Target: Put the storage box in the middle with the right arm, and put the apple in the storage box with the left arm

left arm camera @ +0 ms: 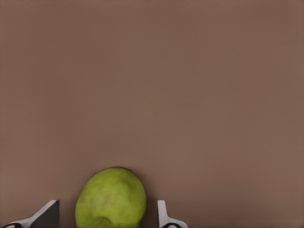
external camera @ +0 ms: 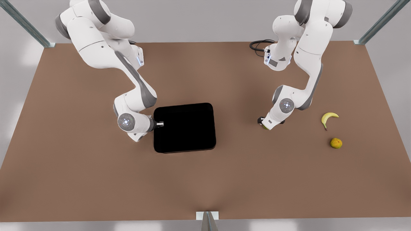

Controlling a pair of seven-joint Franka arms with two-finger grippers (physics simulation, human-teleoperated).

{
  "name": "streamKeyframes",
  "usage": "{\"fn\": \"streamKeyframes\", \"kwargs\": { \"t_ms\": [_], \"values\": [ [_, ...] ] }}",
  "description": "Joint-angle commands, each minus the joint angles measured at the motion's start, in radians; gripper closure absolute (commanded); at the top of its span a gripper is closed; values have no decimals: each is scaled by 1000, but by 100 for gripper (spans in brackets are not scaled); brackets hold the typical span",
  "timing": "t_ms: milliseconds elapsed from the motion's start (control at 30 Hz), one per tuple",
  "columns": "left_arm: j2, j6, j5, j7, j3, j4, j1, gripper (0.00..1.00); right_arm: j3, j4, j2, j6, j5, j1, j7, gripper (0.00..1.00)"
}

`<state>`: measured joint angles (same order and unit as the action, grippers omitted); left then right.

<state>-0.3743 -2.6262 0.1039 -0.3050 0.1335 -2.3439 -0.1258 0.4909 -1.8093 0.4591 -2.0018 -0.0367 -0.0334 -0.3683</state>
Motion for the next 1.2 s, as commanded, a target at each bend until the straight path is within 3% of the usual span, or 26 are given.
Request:
{"fn": "streamKeyframes", "kwargs": {
  "t_ms": [0,133,433,500,633,700,767,833,933,1033,1067,1133,1167],
  "values": [
    [0,0,0,0,0,0,0,1,0,1,6,0,-2,7,-11,79],
    [-3,-2,0,0,0,2,-3,1,-5,111,107,-2,4,104,-87,79],
    [-3,-2,0,1,0,2,-2,1,-12,122,188,-87,35,167,-152,79],
    [-3,-2,0,1,0,2,-2,1,-12,127,193,-87,37,165,-146,0],
    [-2,0,0,0,0,2,-2,1,-6,139,176,-66,34,155,-147,0],
    [-3,0,0,1,0,2,0,6,-3,139,135,-37,23,153,-152,0],
    [-3,-2,0,0,0,2,0,27,-3,172,75,35,20,142,-167,0],
    [-5,-2,0,-2,0,2,-2,38,-2,220,-69,201,18,95,-162,0],
    [-6,-3,0,-2,2,2,-2,38,-2,232,-221,417,21,-149,-117,0],
    [-6,-3,0,-2,0,2,-2,39,-8,223,-253,446,41,-341,-23,0],
    [-8,-2,0,-2,2,2,-2,40,-40,222,-264,471,61,-347,51,0],
    [-5,0,-1,-2,2,2,-2,40,-466,232,-303,500,50,-31,248,0],
    [5,8,0,-2,2,5,-3,39,-617,234,-344,515,12,49,341,0]
  ]
}}
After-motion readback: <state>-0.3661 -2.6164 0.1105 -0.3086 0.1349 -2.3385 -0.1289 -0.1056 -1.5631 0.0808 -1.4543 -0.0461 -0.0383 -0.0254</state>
